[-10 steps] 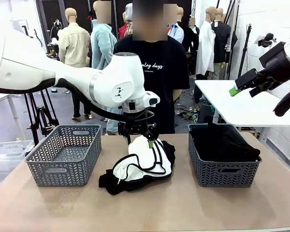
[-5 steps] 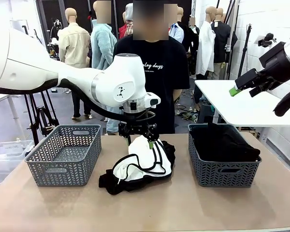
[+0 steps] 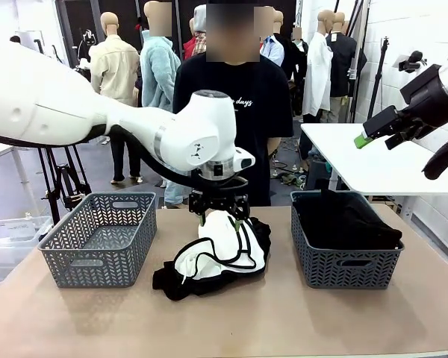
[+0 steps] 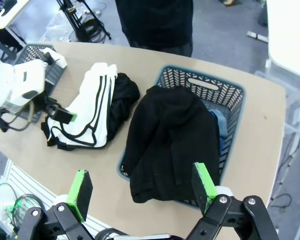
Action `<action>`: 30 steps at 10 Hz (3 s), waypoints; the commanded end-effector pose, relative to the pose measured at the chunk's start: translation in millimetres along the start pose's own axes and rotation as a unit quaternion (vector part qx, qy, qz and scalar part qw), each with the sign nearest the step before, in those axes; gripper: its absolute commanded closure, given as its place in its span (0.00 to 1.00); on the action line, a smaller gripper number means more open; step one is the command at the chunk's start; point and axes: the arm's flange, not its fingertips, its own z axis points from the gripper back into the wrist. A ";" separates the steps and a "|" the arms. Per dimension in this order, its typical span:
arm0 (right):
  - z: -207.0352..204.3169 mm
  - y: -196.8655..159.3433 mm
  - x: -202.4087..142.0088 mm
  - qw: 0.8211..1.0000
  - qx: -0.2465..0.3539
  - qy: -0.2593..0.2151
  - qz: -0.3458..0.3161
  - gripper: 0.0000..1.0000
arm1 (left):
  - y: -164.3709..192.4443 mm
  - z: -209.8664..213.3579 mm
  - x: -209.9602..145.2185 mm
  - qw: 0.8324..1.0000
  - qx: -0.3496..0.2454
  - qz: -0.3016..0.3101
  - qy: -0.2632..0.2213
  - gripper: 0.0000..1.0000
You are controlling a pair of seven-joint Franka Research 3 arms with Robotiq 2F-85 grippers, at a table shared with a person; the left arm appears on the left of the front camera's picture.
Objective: Sort the tops and bottoms.
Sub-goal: Lift clothes from the center of the table with your left hand.
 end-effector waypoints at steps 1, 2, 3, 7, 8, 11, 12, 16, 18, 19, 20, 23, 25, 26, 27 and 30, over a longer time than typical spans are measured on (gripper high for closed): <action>-0.4 -0.5 -1.4 1.000 0.002 0.002 -0.002 0.00 | -16.5 -17.7 17.3 0.999 0.035 0.041 -0.003 0.00; -0.4 -0.5 -1.4 1.000 0.002 0.002 -0.002 0.00 | -12.9 -27.0 18.3 0.998 0.029 0.061 -0.004 0.00; -0.4 -0.5 -1.4 1.000 0.002 0.002 -0.002 0.00 | -8.5 -33.1 18.1 0.997 0.028 0.074 -0.006 0.00; -0.4 -0.5 -1.4 1.000 0.002 0.002 -0.002 0.00 | 15.5 -56.5 16.3 0.994 0.022 0.110 -0.014 0.00; -0.4 -0.5 -1.4 1.000 0.002 0.002 -0.002 0.00 | 19.0 -60.4 18.3 0.993 0.005 0.118 -0.026 0.00; -0.4 -0.5 -1.4 1.000 0.002 0.002 -0.002 0.00 | 24.4 -74.6 23.7 0.990 -0.016 0.139 -0.027 0.00; -0.4 -0.5 -1.4 1.000 0.002 0.002 -0.002 0.00 | 25.5 -76.2 23.8 0.989 -0.013 0.143 -0.027 0.00; -0.4 -0.5 -1.4 1.000 0.002 0.002 -0.002 0.00 | 28.1 -83.7 25.6 0.988 -0.017 0.153 -0.022 0.00; -0.4 -0.5 -1.4 1.000 0.002 0.002 -0.002 0.00 | 28.2 -84.1 24.6 0.989 -0.021 0.146 -0.023 0.38; -0.4 -0.5 -1.4 1.000 0.002 0.002 -0.002 0.00 | 28.4 -83.7 23.9 0.989 -0.023 0.147 -0.020 0.58; -0.4 -0.5 -1.4 1.000 0.002 0.002 -0.002 0.00 | 28.2 -83.0 24.1 0.989 -0.024 0.148 -0.018 0.78; -0.4 -0.5 -1.4 1.000 0.002 0.002 -0.002 0.00 | 29.1 -82.5 24.8 0.988 -0.024 0.153 -0.016 1.00; -0.4 -0.5 -1.4 1.000 0.002 0.002 -0.002 0.00 | 29.9 -81.3 24.4 0.987 -0.025 0.158 -0.016 1.00; -0.4 -0.5 -1.4 1.000 0.002 0.002 -0.002 0.00 | 30.5 -81.3 24.2 0.987 -0.026 0.161 -0.016 1.00; -0.4 -0.5 -1.4 1.000 0.002 0.002 -0.002 0.00 | 30.6 -80.2 24.0 0.986 -0.028 0.161 -0.022 1.00; -0.4 -0.5 -1.4 1.000 0.002 0.002 -0.002 0.00 | 28.6 -55.6 19.5 0.986 -0.022 0.158 -0.047 1.00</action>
